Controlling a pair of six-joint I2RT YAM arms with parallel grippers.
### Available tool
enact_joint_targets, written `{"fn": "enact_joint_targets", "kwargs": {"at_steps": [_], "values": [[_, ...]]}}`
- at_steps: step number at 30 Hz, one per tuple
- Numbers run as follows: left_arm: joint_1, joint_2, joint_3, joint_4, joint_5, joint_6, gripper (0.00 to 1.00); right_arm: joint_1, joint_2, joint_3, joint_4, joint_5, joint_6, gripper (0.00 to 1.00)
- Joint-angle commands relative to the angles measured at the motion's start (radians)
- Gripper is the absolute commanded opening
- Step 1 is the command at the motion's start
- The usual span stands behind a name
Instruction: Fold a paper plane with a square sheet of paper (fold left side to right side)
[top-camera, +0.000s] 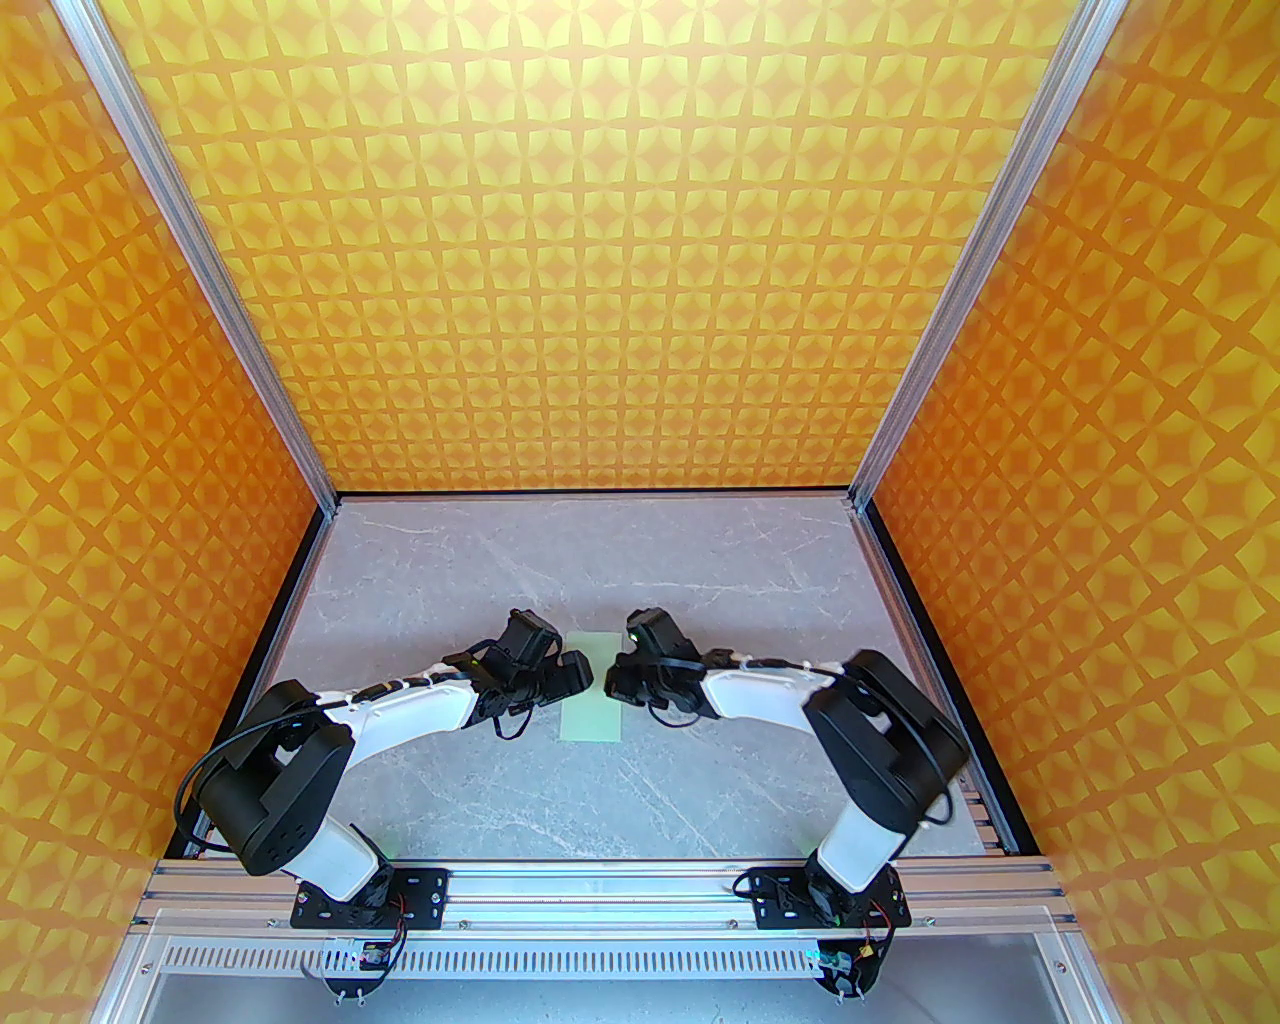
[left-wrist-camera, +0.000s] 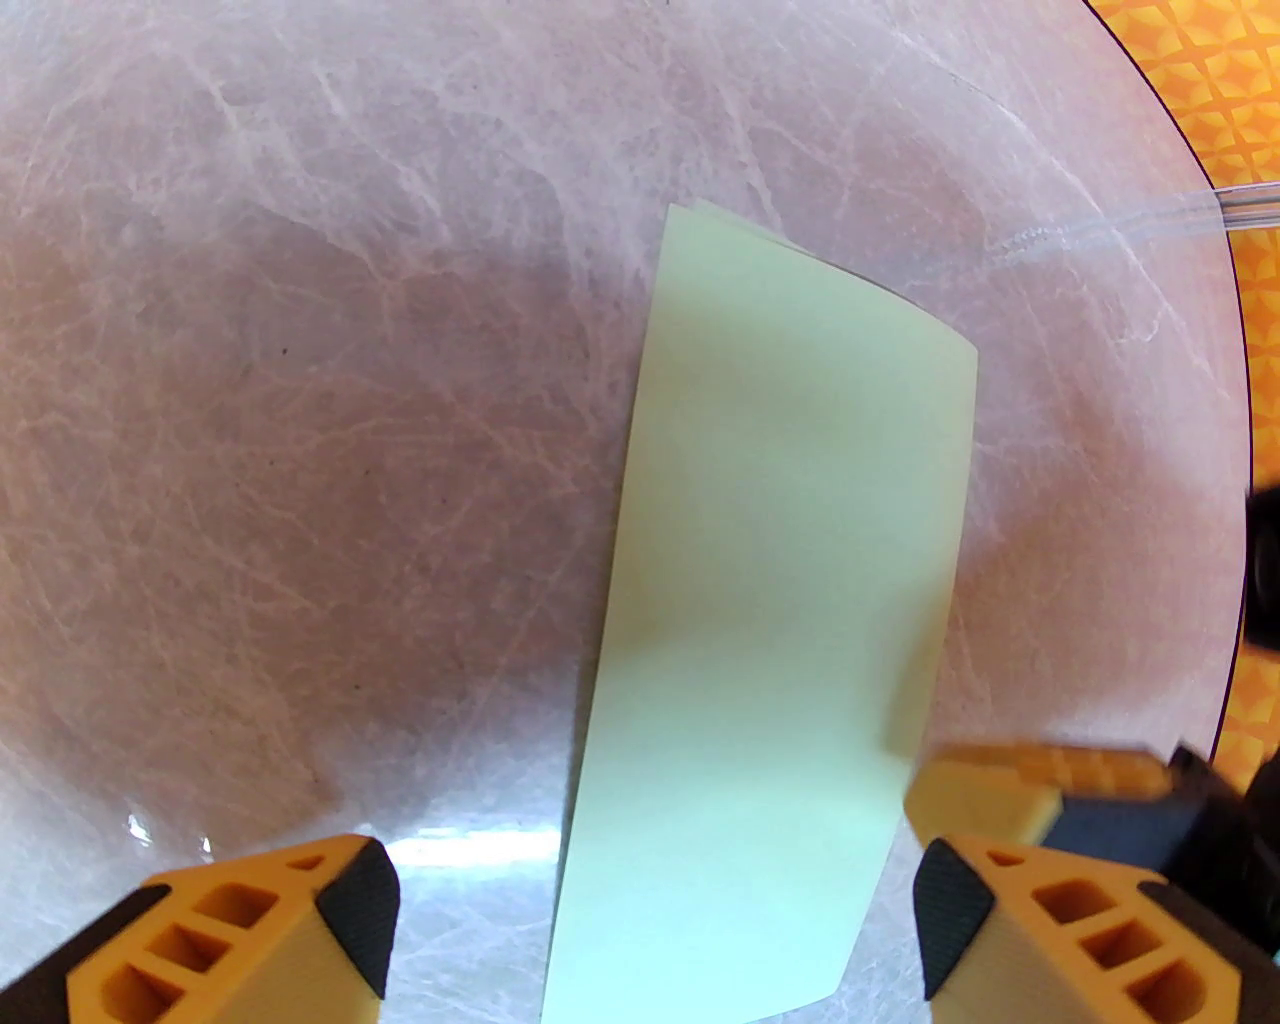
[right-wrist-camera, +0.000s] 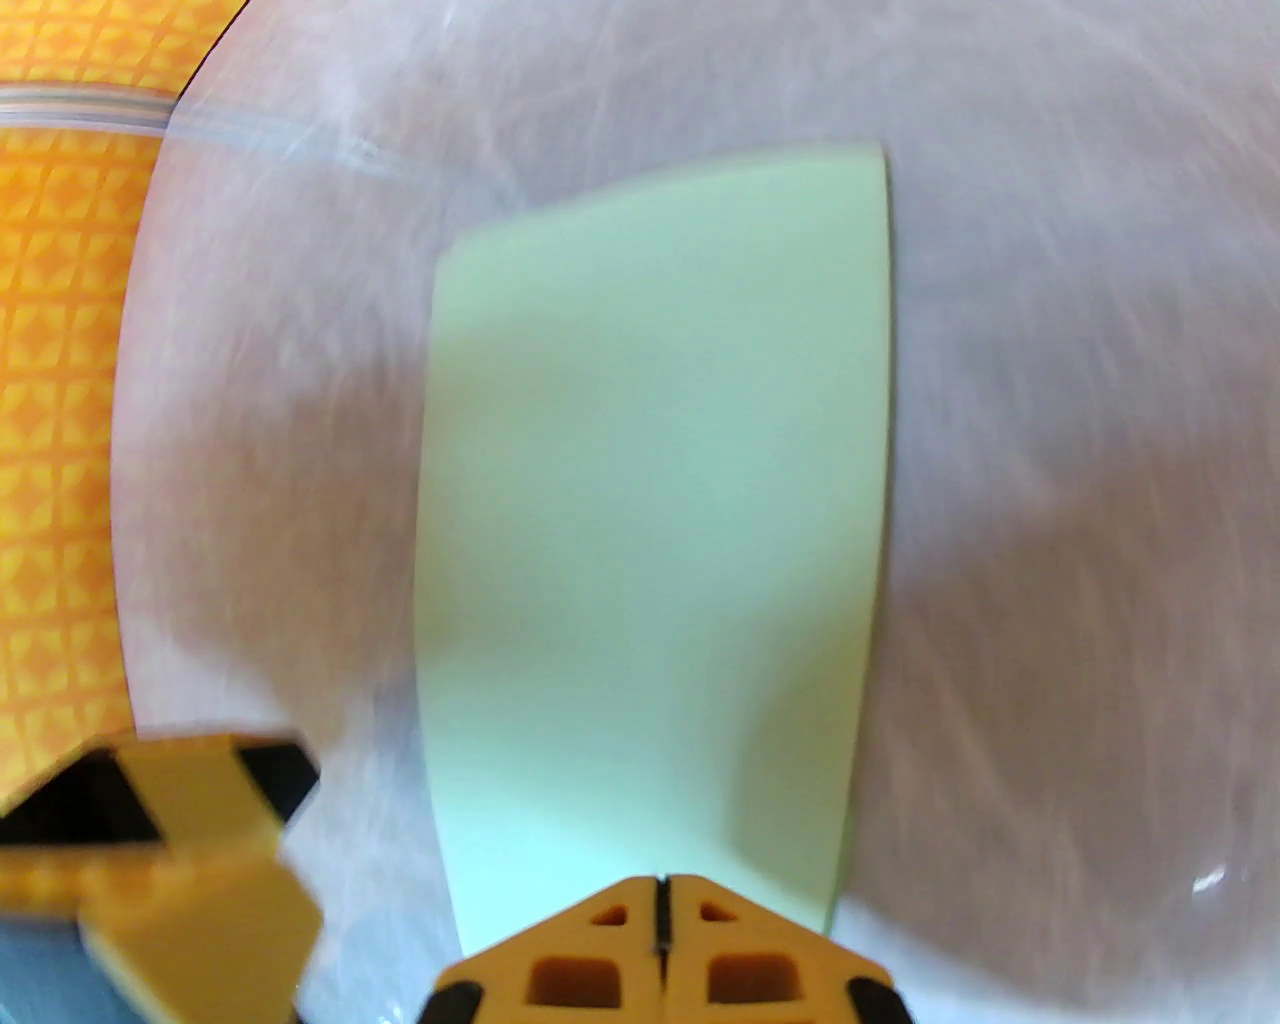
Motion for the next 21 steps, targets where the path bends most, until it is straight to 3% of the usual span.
{"fn": "enact_joint_targets", "kwargs": {"at_steps": [1,10,15,21], "values": [[-0.004,0.009,0.026,0.026,0.026,0.011,0.89,0.017,-0.039,-0.057,-0.019,-0.067,0.009,0.00],[-0.008,0.005,0.007,0.042,0.062,-0.005,0.90,0.026,0.011,-0.113,0.018,-0.097,-0.002,0.00],[-0.017,0.001,-0.004,0.040,0.097,-0.015,0.89,0.027,0.021,-0.097,-0.093,-0.006,-0.034,0.00],[-0.035,0.015,-0.013,0.010,0.109,-0.018,0.89,0.029,0.026,-0.100,-0.080,-0.013,-0.028,0.00]]}}
